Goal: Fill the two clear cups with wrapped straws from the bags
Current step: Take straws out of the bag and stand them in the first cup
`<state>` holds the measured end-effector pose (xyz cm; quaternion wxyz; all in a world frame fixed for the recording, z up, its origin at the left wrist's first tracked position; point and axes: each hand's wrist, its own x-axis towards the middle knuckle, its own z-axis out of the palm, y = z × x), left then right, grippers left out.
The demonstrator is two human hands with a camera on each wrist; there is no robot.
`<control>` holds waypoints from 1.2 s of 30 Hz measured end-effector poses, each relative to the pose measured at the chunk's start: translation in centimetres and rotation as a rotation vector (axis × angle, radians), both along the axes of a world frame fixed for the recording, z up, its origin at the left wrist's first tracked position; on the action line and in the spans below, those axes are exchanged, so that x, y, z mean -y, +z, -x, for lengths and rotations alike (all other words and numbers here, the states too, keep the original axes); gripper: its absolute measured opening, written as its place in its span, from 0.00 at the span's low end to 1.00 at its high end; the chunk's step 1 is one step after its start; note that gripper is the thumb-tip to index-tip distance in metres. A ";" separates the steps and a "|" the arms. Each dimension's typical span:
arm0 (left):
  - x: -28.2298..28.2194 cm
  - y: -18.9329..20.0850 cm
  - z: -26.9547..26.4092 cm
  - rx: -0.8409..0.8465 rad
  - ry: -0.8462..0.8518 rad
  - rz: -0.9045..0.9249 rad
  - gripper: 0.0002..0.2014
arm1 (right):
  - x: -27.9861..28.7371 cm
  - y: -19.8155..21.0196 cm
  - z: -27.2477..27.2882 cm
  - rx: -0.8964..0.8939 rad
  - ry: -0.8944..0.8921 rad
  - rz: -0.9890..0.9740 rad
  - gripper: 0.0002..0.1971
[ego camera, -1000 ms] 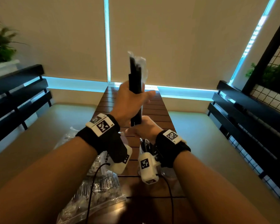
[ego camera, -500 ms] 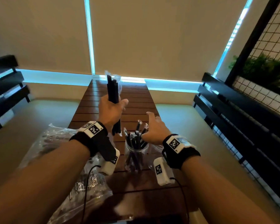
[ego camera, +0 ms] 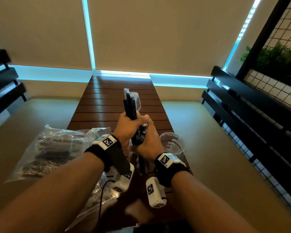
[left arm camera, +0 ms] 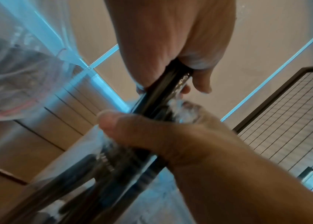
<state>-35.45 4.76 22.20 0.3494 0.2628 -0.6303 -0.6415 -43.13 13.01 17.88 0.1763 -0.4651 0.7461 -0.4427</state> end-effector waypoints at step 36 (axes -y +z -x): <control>0.9 -1.7 -0.7 0.901 -0.326 0.878 0.52 | 2.2 -2.4 1.4 -0.282 -0.028 -0.014 0.20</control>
